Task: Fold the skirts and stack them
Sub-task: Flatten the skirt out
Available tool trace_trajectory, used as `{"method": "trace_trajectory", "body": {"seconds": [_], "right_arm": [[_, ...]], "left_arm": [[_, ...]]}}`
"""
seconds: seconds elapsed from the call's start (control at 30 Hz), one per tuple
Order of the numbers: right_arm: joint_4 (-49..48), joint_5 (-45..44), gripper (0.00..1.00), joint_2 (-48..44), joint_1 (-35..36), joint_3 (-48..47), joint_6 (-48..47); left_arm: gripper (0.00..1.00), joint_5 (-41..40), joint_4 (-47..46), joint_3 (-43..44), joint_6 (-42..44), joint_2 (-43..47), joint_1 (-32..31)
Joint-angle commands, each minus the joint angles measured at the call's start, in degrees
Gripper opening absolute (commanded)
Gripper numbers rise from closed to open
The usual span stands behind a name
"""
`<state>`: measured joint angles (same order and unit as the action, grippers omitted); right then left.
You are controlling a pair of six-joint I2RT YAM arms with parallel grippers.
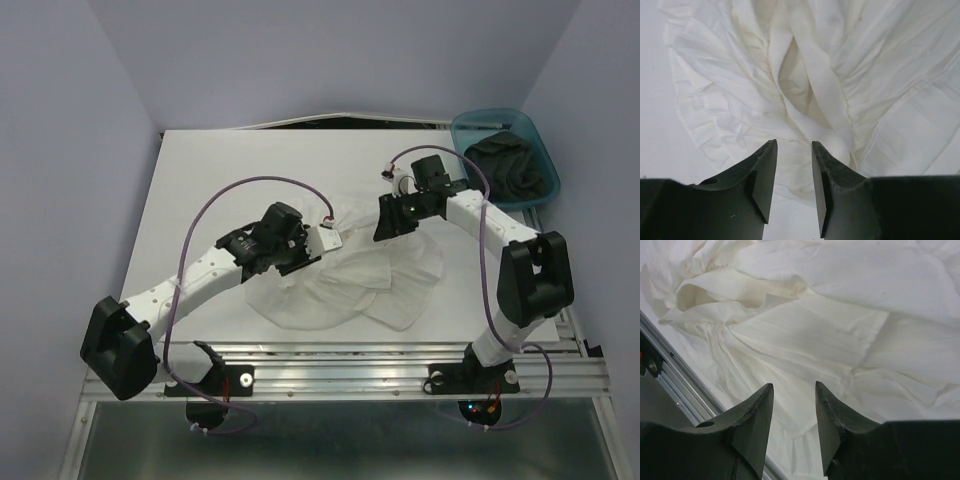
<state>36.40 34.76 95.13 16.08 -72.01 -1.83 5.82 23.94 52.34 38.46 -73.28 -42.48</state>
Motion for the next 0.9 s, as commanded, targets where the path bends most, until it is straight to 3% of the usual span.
{"method": "trace_trajectory", "body": {"seconds": [0.0,0.33,0.63,0.83,0.87], "right_arm": [[-4.14,-0.04,0.43,3.12,3.17,-0.33,1.47],[-4.76,-5.23,0.4,5.42,3.7,4.51,0.42],[-3.18,-9.27,0.34,4.19,3.7,8.99,-1.25],[-2.74,-10.94,0.31,3.31,3.7,12.32,-1.95],[-2.74,-11.29,0.29,3.04,3.7,12.68,-2.13]], "left_arm": [[0.45,7.36,4.44,4.17,-5.75,1.91,1.61],[0.5,10.96,4.8,2.6,-11.39,-3.89,1.87],[0.51,4.29,4.18,1.45,-12.18,-9.16,1.52],[0.31,0.24,3.48,0.75,-12.71,-12.85,1.35],[0.22,-0.54,3.39,0.92,-13.05,-13.03,1.35]]}}
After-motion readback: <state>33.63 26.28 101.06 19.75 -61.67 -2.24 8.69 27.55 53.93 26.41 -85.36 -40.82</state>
